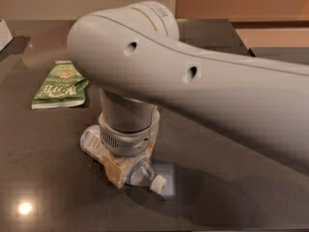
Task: Move blue plastic bottle near redbull can
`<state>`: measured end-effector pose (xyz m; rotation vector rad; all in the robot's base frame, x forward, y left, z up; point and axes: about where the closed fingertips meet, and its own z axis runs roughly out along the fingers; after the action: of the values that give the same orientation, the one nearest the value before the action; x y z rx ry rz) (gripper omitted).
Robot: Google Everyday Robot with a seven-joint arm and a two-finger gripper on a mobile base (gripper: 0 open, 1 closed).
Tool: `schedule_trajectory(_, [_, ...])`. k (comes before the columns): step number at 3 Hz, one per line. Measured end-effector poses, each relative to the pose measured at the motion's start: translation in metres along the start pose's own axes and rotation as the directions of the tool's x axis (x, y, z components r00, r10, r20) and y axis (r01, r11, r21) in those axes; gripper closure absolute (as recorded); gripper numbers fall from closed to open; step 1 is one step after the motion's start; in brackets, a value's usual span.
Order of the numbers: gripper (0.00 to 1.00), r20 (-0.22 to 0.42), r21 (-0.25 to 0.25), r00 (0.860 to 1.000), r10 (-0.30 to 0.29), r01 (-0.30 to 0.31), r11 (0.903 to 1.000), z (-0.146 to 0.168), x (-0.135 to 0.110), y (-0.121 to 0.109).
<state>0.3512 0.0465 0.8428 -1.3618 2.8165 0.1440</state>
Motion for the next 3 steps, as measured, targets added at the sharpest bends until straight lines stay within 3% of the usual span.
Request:
schedule_trajectory(1, [0.87, 0.039, 0.036, 0.999, 0.001, -0.003, 0.9993, -0.025, 0.010, -0.028])
schedule_trajectory(2, [1.00, 0.079, 0.076, 0.997, -0.019, 0.013, 0.9970, -0.052, 0.017, -0.070])
schedule_trajectory(3, [1.00, 0.103, 0.111, 0.990, -0.092, 0.081, 0.9905, -0.074, 0.016, -0.115])
